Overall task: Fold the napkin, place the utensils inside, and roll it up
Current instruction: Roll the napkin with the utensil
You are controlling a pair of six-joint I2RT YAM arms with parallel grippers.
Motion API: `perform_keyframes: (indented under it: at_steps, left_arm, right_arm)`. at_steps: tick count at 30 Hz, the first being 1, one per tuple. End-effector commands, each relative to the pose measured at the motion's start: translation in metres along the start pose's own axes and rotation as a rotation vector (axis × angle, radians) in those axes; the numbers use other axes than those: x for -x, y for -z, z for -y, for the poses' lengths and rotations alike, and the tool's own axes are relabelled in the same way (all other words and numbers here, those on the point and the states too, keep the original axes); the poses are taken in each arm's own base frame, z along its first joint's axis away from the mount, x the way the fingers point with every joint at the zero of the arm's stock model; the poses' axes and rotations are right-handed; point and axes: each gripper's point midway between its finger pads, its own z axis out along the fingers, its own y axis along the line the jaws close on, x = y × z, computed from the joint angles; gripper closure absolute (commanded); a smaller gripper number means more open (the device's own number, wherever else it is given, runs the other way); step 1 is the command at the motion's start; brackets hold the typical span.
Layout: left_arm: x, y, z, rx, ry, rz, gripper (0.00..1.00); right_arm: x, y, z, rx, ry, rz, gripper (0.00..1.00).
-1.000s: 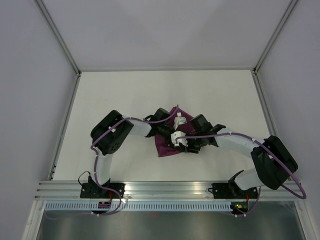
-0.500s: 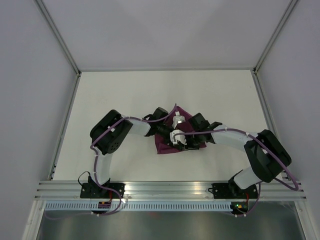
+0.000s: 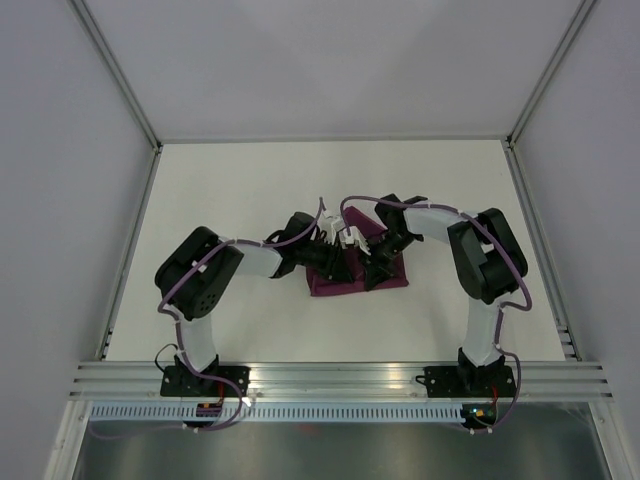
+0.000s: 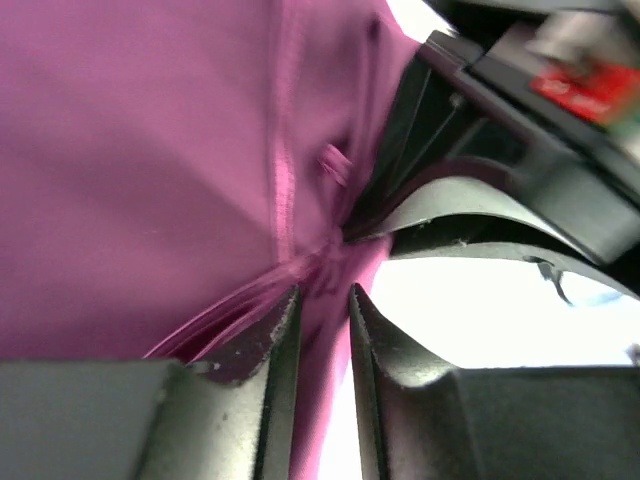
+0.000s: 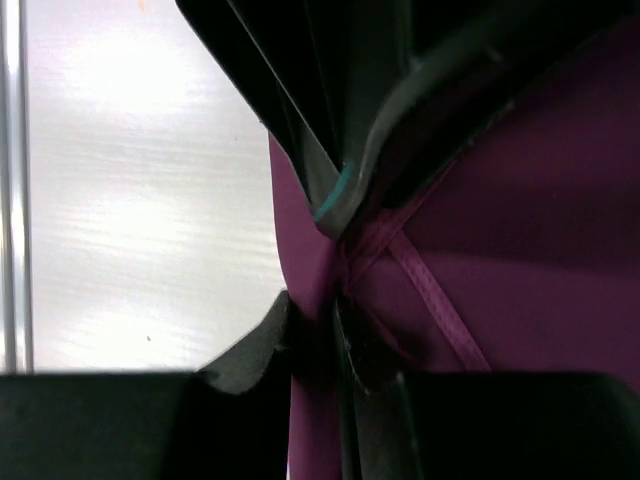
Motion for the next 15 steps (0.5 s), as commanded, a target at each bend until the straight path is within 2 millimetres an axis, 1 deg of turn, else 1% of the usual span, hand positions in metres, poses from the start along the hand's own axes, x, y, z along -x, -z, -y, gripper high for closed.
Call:
perform_keyframes:
  at_steps: [1,2,3,4,5,6,7,8,9,10,11,12,13,14,15]
  left_arm:
    - [0.05,0.018,-0.001,0.102,0.004,0.229,0.67]
    - [0.062,0.027,-0.004,0.152,0.001,0.291,0.67]
    - [0.071,0.033,-0.003,0.165,-0.012,0.344,0.67]
    - [0.065,0.039,-0.009,0.198,0.004,0.364,0.66]
    - [0.08,0.054,-0.007,0.244,-0.018,0.451,0.66]
    - [0.083,0.062,-0.008,0.27,-0.029,0.49,0.66]
    - [0.079,0.071,-0.01,0.289,-0.056,0.545,0.66]
    - [0.084,0.084,-0.017,0.356,-0.061,0.612,0.65]
    - [0.075,0.098,-0.018,0.384,-0.069,0.648,0.62]
    - [0.084,0.11,-0.012,0.39,-0.121,0.72,0.62]
    - [0.085,0.121,-0.013,0.428,-0.141,0.764,0.61]
    - [0.09,0.134,-0.001,0.422,-0.19,0.815,0.6]
    - [0.081,0.134,0.001,0.456,-0.281,0.803,0.59]
    - [0.08,0.14,0.002,0.508,-0.333,0.815,0.58]
    - [0.079,0.139,0.006,0.533,-0.397,0.801,0.57]
  right_arm:
    - [-0.058,-0.016,-0.026,0.185,-0.135,-0.168,1.0]
    - [-0.053,-0.013,-0.019,0.18,-0.135,-0.163,0.99]
    - [-0.053,-0.014,-0.018,0.186,-0.148,-0.164,1.0]
    - [-0.057,-0.016,-0.018,0.201,-0.181,-0.178,0.99]
    - [-0.054,-0.015,-0.013,0.199,-0.186,-0.178,1.0]
    - [-0.055,-0.015,-0.012,0.209,-0.199,-0.185,1.0]
    - [-0.059,-0.018,-0.013,0.226,-0.226,-0.198,0.99]
    - [-0.057,-0.018,-0.008,0.222,-0.24,-0.201,1.0]
    - [-0.059,-0.02,-0.01,0.24,-0.262,-0.212,1.0]
    - [-0.06,-0.02,-0.01,0.246,-0.277,-0.218,0.99]
    - [-0.058,-0.02,-0.005,0.237,-0.289,-0.216,1.0]
    - [-0.058,-0.021,-0.005,0.243,-0.296,-0.22,1.0]
    - [-0.06,-0.022,-0.005,0.254,-0.315,-0.227,1.0]
    - [-0.059,-0.022,-0.002,0.251,-0.316,-0.226,1.0]
    - [-0.06,-0.023,-0.002,0.254,-0.331,-0.23,0.99]
